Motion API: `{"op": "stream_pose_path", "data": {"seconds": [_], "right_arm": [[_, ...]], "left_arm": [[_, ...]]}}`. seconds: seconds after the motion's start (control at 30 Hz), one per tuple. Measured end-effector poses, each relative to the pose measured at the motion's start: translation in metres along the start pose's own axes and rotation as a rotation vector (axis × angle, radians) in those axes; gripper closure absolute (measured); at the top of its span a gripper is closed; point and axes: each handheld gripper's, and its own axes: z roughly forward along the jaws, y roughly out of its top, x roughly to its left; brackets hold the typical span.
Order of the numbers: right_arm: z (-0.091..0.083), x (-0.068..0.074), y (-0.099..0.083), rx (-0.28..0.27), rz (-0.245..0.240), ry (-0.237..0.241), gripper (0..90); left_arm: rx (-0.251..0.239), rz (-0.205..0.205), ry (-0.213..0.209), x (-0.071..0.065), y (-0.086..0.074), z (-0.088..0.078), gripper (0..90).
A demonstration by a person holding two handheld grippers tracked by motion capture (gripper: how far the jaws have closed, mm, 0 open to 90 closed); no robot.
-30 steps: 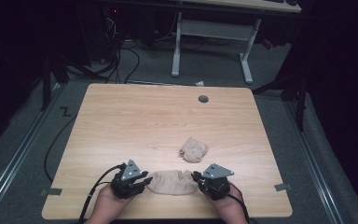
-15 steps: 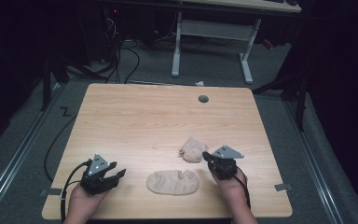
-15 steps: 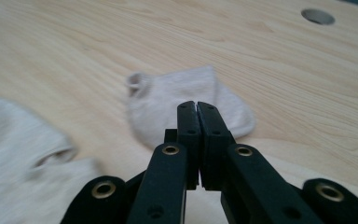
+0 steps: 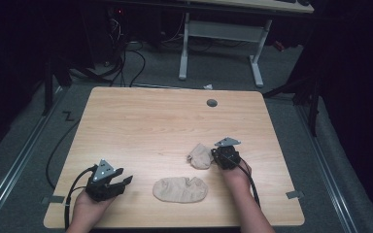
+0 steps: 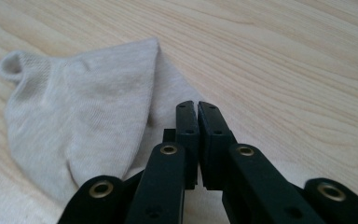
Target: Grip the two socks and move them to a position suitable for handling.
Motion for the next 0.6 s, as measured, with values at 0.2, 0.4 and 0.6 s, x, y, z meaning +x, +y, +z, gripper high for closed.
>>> {"op": "stream_pose_path", "data": {"seconds": [0.2, 0.4, 0.6], "right_arm": [[-0.011, 0.003, -0.013, 0.001, -0.025, -0.004, 86.6], [-0.030, 0.005, -0.029, -0.022, -0.022, 0.004, 85.2], [-0.043, 0.005, -0.037, -0.058, -0.017, 0.004, 84.4]], "left_arm": [[0.012, 0.004, -0.005, -0.004, 0.000, 0.004, 52.6], [0.013, 0.011, -0.011, -0.007, 0.002, 0.007, 52.7], [0.015, 0.017, -0.015, -0.007, 0.003, 0.009, 52.6]]}}
